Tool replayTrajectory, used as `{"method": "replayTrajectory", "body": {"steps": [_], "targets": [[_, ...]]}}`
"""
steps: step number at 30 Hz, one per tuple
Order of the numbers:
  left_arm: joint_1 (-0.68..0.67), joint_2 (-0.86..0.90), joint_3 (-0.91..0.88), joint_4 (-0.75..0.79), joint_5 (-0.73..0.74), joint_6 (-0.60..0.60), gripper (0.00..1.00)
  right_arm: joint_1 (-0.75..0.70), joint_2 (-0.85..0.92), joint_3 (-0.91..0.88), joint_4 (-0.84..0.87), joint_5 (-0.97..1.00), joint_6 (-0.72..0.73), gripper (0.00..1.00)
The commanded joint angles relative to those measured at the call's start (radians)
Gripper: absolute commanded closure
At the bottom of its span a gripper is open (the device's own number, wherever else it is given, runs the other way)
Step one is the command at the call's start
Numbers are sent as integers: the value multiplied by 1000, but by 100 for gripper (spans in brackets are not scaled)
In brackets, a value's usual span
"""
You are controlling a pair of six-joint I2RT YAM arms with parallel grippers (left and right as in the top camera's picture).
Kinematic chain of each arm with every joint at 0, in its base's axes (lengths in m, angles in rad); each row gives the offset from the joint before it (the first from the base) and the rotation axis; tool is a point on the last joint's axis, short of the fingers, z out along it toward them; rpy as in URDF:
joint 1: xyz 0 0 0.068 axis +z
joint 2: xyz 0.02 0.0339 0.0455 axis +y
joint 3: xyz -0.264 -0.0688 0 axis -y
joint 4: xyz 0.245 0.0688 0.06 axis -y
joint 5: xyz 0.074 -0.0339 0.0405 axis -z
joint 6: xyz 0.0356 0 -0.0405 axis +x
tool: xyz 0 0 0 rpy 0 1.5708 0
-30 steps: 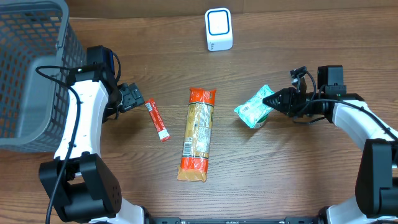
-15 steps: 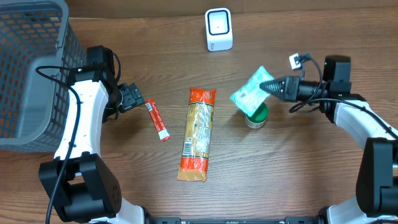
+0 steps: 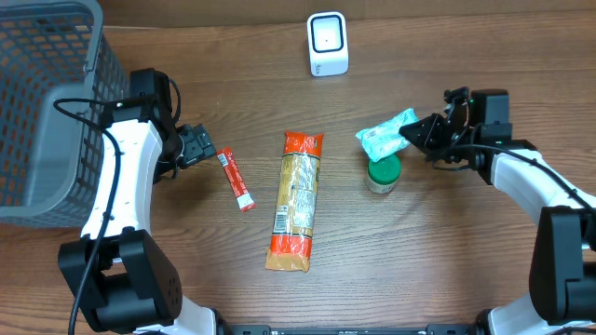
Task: Scan the item barcode
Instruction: 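Lift the teal packet and carry it toward the white scanner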
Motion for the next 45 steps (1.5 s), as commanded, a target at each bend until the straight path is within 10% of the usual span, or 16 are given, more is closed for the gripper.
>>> {"method": "replayTrajectory", "body": {"steps": [1, 21, 32, 45], "targets": [[1, -11, 10, 1, -6, 8, 0, 42, 20, 6, -49, 27, 0, 96], [1, -11, 10, 1, -6, 8, 0, 89, -45, 39, -197, -72, -48, 96], [1, -11, 10, 1, -6, 8, 0, 106, -136, 151, -198, -618, -473, 96], [1, -11, 10, 1, -6, 8, 0, 167, -140, 212, -272, -436, -451, 97]]}}
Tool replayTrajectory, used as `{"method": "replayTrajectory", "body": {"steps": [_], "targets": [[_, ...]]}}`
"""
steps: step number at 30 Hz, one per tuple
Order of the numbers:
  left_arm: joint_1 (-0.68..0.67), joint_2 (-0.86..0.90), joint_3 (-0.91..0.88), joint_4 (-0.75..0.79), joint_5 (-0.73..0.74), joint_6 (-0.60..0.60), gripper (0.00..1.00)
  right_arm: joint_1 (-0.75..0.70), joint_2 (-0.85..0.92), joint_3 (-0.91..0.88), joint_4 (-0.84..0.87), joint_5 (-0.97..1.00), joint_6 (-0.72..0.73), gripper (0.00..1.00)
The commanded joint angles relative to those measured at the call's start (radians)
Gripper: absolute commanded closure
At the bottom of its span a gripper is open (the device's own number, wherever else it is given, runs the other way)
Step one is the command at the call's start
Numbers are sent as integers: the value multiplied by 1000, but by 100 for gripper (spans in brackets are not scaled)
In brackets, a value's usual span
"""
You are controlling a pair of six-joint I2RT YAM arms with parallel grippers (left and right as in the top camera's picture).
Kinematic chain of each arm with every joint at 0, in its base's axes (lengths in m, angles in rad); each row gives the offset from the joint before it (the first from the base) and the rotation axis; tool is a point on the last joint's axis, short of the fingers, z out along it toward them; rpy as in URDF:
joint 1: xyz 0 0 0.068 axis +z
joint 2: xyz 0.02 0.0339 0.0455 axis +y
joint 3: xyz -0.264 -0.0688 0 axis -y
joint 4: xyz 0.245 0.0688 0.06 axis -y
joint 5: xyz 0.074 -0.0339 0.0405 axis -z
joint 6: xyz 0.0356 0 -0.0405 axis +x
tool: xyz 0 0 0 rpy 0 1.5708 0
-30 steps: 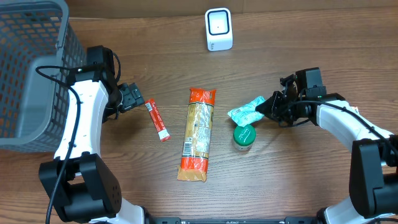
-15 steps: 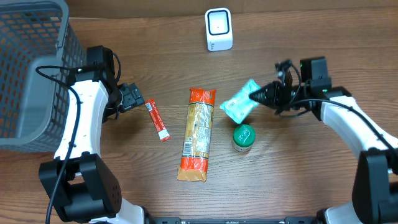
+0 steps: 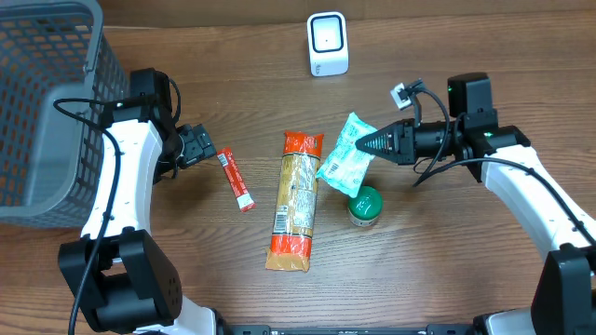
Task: Scan the item barcode
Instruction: 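Lift the teal packet and carry it toward the white scanner, then hold the teal packet in front of the scanner window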
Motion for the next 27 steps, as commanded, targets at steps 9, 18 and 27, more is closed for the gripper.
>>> {"method": "replayTrajectory", "body": {"steps": [9, 18, 27], "targets": [[1, -11, 10, 1, -6, 8, 0, 100, -13, 554, -532, 488, -99, 97], [1, -11, 10, 1, -6, 8, 0, 103, 136, 1088, -837, 682, -73, 97], [1, -11, 10, 1, -6, 8, 0, 144, 380, 1323, -954, 835, -218, 97]]}}
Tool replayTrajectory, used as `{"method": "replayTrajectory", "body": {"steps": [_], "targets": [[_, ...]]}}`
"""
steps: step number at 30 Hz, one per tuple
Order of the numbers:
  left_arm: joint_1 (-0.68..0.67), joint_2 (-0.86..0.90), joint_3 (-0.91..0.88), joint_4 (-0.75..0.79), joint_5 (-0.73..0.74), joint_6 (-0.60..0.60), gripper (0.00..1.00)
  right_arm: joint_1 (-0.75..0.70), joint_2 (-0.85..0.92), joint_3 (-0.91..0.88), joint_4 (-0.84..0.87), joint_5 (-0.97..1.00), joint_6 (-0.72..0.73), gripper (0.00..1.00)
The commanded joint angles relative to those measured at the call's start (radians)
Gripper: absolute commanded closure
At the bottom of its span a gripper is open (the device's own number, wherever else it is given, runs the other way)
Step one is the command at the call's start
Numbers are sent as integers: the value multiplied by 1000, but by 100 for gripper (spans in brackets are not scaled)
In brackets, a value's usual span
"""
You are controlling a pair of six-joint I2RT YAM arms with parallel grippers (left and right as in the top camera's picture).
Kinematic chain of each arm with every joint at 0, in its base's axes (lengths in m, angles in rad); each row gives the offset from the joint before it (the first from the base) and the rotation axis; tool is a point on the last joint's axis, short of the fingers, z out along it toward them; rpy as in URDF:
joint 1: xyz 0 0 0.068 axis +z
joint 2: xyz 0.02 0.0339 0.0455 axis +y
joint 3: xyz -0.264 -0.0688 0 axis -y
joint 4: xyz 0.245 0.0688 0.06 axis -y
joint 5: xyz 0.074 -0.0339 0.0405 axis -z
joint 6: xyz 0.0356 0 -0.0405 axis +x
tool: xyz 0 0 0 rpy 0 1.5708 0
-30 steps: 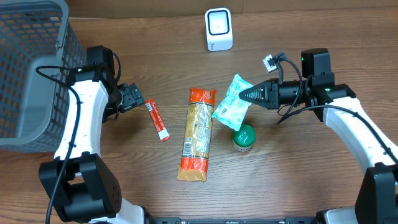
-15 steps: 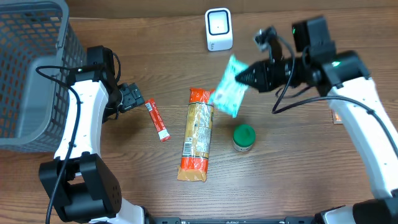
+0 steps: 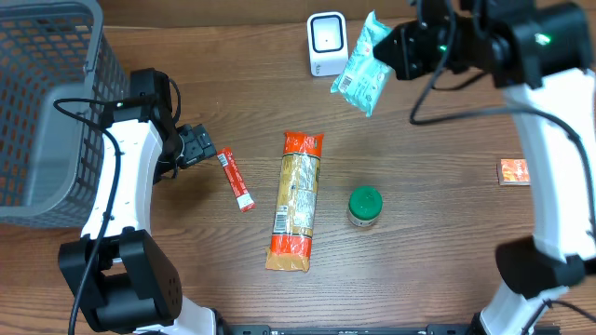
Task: Scan the item barcode
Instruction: 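Hold the teal packet in front of the scanner window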
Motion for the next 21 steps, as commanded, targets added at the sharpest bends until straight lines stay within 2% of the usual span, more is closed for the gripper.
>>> {"method": "replayTrajectory", "body": {"steps": [1, 4, 12, 18, 21], "targets": [[2, -11, 10, 1, -6, 8, 0, 42, 86, 21, 28, 128, -130, 97], [2, -11, 10, 1, -6, 8, 0, 77, 145, 21, 82, 250, -190, 97], [2, -11, 10, 1, -6, 8, 0, 171, 283, 13, 323, 677, -203, 97], [2, -11, 10, 1, -6, 8, 0, 216, 380, 10, 547, 900, -323, 97], [2, -11, 10, 1, -6, 8, 0, 228, 421, 10, 642, 951, -386, 97]]}}
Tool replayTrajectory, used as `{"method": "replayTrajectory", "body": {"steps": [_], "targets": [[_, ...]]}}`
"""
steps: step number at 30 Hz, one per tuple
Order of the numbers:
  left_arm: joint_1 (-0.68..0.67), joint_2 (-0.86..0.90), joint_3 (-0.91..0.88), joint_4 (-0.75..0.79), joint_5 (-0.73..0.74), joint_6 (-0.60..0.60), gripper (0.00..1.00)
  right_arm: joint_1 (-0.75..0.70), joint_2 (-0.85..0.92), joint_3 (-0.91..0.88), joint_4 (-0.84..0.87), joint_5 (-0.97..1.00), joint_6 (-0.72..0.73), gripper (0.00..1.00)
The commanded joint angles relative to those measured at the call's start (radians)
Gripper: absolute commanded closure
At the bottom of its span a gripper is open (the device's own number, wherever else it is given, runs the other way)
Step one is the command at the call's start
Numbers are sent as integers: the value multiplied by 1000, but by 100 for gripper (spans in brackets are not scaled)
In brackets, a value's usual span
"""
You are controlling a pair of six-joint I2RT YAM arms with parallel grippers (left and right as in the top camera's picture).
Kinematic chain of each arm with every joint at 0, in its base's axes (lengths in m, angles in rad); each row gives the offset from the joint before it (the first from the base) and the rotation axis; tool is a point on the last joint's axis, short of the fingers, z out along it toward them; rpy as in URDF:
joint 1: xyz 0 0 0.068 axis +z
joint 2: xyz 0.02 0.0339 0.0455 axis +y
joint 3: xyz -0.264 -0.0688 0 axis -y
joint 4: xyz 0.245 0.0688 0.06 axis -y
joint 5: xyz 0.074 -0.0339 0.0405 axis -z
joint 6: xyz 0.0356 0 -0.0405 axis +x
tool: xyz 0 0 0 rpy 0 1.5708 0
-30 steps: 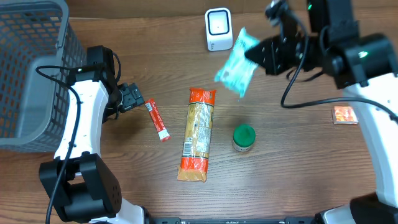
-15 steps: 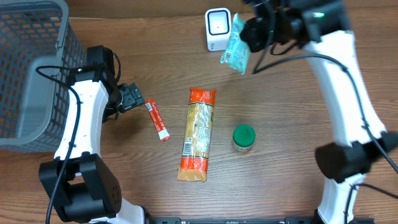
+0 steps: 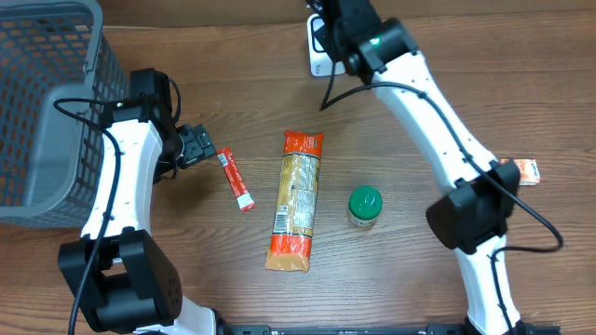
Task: Scan the item barcode
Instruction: 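Hold the teal packet in front of the scanner window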
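The white barcode scanner (image 3: 317, 60) stands at the table's back edge, mostly covered by my right arm, which reaches over it from the right. My right gripper (image 3: 328, 13) is at the top edge of the overhead view, above the scanner; its fingers do not show. The pale green packet is hidden or out of view. Beside the top end of a red stick sachet (image 3: 237, 180) my left gripper (image 3: 203, 147) rests open, holding nothing.
A long orange-ended pasta pack (image 3: 296, 200) lies mid-table. A green-lidded jar (image 3: 365, 207) stands to its right. A small orange packet (image 3: 527, 170) lies at the far right. A grey mesh basket (image 3: 42, 102) fills the left side.
My right arm has swung further left and back, from beside the scanner to over it. The pale green packet that hung to the scanner's right no longer shows. The left arm has not moved.
My right gripper held the pale green packet just above the green-lidded jar at the right. Then it held the packet nearer the pasta pack, with the jar shifted left. Then the packet hung beside the scanner. Now the arm covers the scanner and the packet is unseen.
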Motion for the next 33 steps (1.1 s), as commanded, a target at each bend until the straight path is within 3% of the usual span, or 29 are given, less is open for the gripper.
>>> {"method": "replayTrajectory", "body": {"steps": [1, 8, 16, 33], "targets": [[2, -11, 10, 1, -6, 8, 0, 15, 45, 11, 72, 160, -107, 97], [2, -11, 10, 1, -6, 8, 0, 27, 135, 11, 268, 249, -268, 97], [2, -11, 10, 1, -6, 8, 0, 52, 228, 11, 484, 338, -317, 97], [2, -11, 10, 1, -6, 8, 0, 94, 329, 9, 543, 406, -318, 97]]}}
